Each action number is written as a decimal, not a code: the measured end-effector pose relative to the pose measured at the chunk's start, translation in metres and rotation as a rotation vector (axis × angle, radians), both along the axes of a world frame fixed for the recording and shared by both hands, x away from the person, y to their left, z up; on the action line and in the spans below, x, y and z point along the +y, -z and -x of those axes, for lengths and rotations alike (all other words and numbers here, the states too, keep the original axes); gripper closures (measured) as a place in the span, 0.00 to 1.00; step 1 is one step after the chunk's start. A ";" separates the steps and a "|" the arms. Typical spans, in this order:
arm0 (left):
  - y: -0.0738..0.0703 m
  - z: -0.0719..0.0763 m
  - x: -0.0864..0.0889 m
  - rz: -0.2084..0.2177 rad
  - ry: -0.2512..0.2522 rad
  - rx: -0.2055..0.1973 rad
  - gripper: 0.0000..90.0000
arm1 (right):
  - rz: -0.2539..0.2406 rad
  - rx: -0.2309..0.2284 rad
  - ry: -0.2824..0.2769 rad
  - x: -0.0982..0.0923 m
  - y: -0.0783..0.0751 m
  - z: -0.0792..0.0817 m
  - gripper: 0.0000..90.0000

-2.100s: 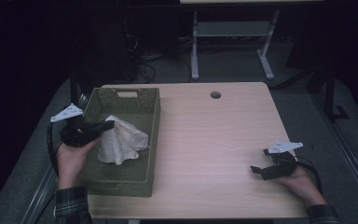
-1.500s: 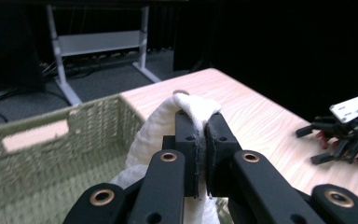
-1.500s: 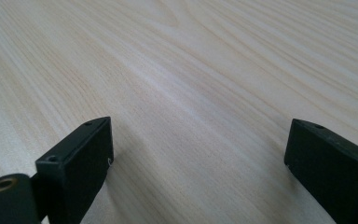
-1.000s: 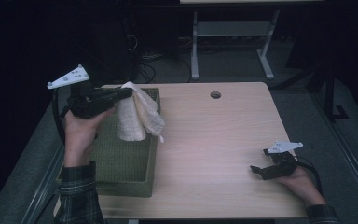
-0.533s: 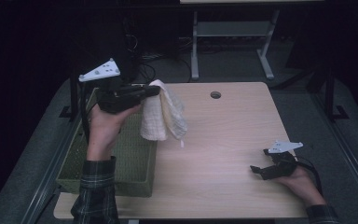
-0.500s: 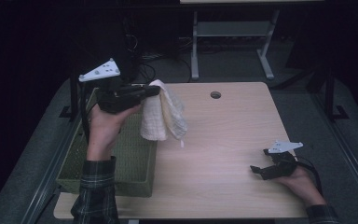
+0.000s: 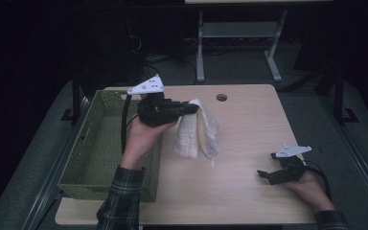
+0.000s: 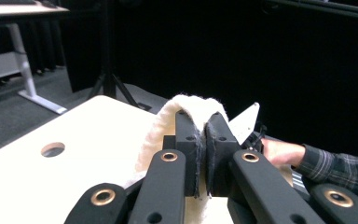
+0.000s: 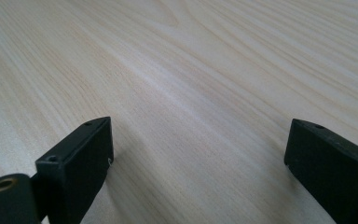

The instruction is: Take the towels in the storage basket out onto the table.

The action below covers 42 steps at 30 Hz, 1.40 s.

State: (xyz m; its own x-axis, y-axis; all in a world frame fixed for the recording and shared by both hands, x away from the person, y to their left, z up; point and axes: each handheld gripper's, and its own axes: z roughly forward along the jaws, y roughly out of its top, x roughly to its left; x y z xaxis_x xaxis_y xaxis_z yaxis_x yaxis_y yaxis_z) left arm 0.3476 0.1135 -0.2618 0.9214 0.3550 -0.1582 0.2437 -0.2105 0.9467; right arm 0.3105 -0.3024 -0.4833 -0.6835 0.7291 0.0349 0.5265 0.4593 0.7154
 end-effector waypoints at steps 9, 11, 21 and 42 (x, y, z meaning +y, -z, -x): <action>0.026 -0.002 -0.030 -0.022 0.059 0.020 0.95 | -0.001 0.001 0.001 0.000 0.000 0.000 0.08; 0.028 -0.002 -0.034 -0.024 0.063 0.021 0.95 | -0.001 0.001 0.001 0.000 0.000 0.000 0.08; 0.059 0.002 -0.078 -0.116 0.133 0.002 0.95 | 0.001 0.002 0.000 0.000 0.000 0.000 0.08; 0.162 0.000 -0.126 -0.373 0.198 0.154 0.92 | 0.002 -0.003 -0.003 0.000 0.000 0.000 0.08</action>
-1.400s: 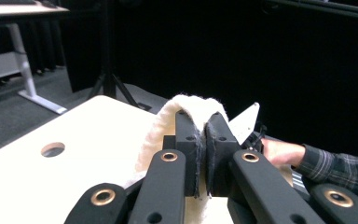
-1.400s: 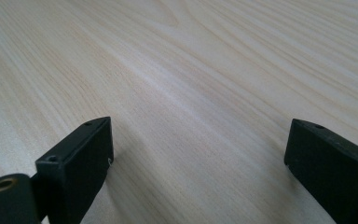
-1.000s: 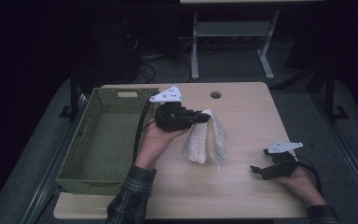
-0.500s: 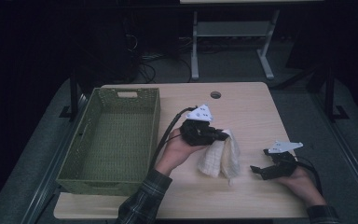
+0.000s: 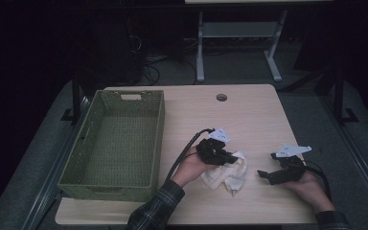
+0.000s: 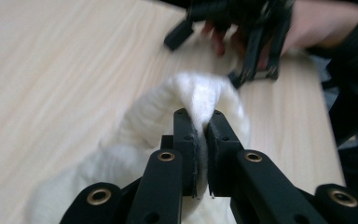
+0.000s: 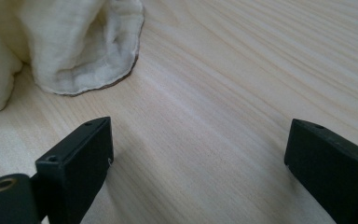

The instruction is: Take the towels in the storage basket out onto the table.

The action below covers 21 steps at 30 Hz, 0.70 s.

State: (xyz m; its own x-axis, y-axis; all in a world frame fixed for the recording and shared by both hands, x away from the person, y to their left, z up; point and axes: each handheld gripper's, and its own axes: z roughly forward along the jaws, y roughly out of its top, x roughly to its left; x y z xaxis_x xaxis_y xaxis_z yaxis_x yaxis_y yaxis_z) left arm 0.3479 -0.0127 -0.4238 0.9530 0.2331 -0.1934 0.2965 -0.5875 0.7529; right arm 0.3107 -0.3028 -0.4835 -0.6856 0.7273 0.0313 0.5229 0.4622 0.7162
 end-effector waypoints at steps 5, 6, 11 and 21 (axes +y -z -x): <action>0.014 0.003 -0.003 -0.050 0.004 0.008 0.91 | -0.002 0.005 0.002 0.000 0.000 0.000 0.08; 0.019 0.005 -0.004 -0.064 0.006 0.012 0.90 | -0.002 0.005 0.002 0.000 0.000 0.000 0.08; 0.027 0.013 -0.006 -0.080 0.018 0.014 0.79 | -0.001 0.002 -0.001 0.000 0.000 0.000 0.09; -0.007 0.026 0.026 -0.031 -0.092 -0.049 0.59 | -0.022 0.065 -0.029 0.004 -0.011 -0.004 0.34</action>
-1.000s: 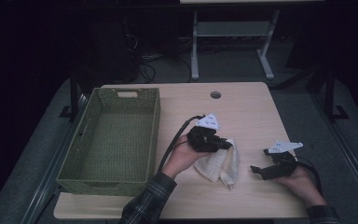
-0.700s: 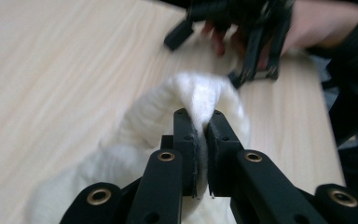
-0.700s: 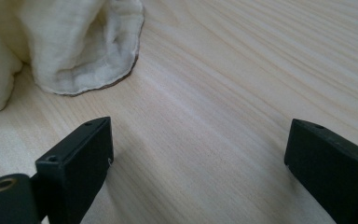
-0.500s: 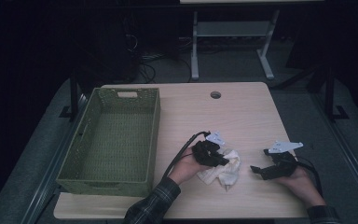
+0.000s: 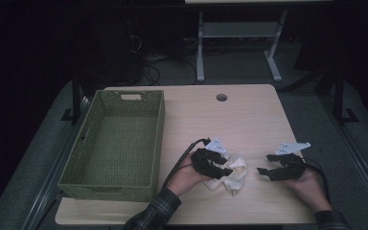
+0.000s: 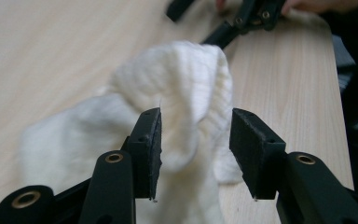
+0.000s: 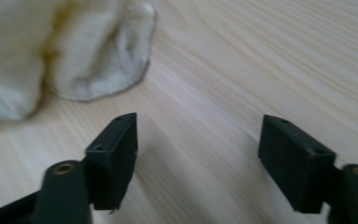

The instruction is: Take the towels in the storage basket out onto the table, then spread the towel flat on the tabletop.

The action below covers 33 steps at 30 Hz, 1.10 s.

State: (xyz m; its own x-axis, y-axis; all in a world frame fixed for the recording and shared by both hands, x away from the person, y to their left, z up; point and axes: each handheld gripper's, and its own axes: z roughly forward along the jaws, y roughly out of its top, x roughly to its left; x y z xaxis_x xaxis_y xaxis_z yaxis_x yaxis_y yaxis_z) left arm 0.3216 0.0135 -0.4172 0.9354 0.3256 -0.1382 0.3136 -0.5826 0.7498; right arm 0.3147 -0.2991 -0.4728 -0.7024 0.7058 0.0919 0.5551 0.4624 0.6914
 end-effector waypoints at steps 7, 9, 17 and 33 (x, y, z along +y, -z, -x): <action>0.003 -0.011 0.027 0.016 -0.179 -0.029 0.62 | -0.056 -0.029 -0.062 0.014 -0.009 -0.007 0.48; 0.008 -0.014 0.029 -0.011 -0.211 -0.034 0.62 | -0.083 -0.036 -0.074 0.018 -0.011 -0.010 0.52; 0.027 -0.026 0.033 -0.030 -0.295 -0.013 0.62 | -0.099 0.003 -0.135 0.030 -0.003 -0.018 0.61; 0.043 -0.030 0.026 -0.088 -0.308 0.004 0.96 | -0.096 -0.008 -0.168 0.034 -0.005 -0.023 0.97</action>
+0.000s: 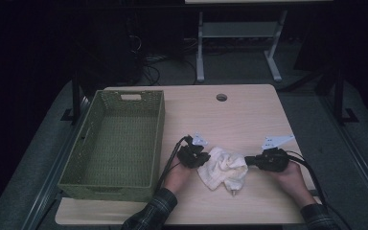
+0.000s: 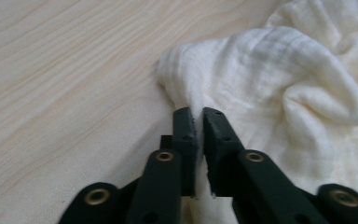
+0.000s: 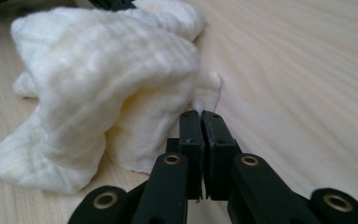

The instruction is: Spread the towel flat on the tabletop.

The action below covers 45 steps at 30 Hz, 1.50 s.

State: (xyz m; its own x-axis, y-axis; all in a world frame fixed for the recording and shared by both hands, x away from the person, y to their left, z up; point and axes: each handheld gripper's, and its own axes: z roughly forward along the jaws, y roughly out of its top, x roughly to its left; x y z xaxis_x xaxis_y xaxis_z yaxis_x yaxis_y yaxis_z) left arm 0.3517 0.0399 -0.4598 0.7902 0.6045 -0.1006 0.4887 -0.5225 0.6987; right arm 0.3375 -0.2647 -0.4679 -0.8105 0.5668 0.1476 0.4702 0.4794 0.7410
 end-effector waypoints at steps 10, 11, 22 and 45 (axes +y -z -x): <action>-0.018 0.002 0.011 0.028 -0.075 -0.108 0.98 | 0.026 -0.131 0.114 -0.027 -0.024 0.003 0.98; -0.018 0.002 0.011 0.028 -0.075 -0.108 0.98 | 0.027 -0.146 0.128 -0.031 -0.026 0.003 0.98; -0.025 0.005 0.014 0.041 -0.117 -0.156 0.98 | -0.001 -0.220 0.288 -0.073 -0.043 0.007 0.99; -0.015 0.016 -0.004 0.013 -0.007 -0.121 0.96 | -0.053 -0.134 -0.075 0.005 -0.028 0.052 0.98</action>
State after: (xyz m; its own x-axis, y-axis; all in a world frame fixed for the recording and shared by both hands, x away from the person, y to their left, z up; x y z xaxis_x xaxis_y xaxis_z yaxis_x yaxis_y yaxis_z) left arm 0.3355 0.0355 -0.4448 0.7927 0.6095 -0.0129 0.4041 -0.5094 0.7597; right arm 0.2858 -0.2592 -0.4395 -0.8647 0.4982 0.0641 0.3302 0.4677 0.8199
